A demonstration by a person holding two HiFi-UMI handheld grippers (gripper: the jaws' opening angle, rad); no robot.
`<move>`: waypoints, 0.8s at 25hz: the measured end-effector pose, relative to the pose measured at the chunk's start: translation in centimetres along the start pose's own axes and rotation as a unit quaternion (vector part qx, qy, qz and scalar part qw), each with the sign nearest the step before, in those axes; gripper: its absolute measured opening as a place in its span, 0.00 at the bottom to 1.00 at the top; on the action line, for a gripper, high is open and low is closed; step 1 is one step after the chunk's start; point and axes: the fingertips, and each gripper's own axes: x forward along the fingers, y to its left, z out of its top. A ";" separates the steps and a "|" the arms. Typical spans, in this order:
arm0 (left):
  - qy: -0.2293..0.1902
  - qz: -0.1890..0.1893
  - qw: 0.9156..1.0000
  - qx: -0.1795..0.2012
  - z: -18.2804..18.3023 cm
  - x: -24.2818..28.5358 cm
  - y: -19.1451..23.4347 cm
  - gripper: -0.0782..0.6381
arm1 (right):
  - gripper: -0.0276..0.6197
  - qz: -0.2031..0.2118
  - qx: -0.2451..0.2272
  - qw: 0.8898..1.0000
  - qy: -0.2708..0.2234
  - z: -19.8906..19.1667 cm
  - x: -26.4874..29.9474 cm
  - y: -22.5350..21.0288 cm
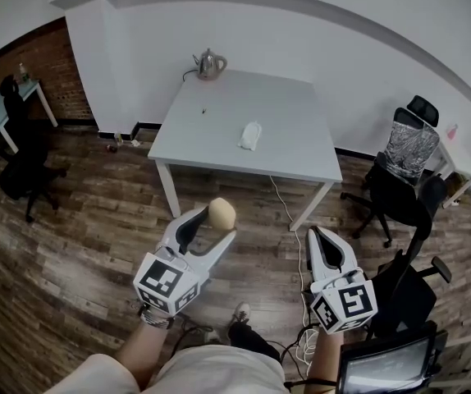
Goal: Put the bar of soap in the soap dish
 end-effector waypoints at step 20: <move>0.007 0.019 1.000 0.001 -0.7 7.5 2.5 0.49 | 0.05 0.020 0.002 1.000 0.000 -1.5 6.5 -5.8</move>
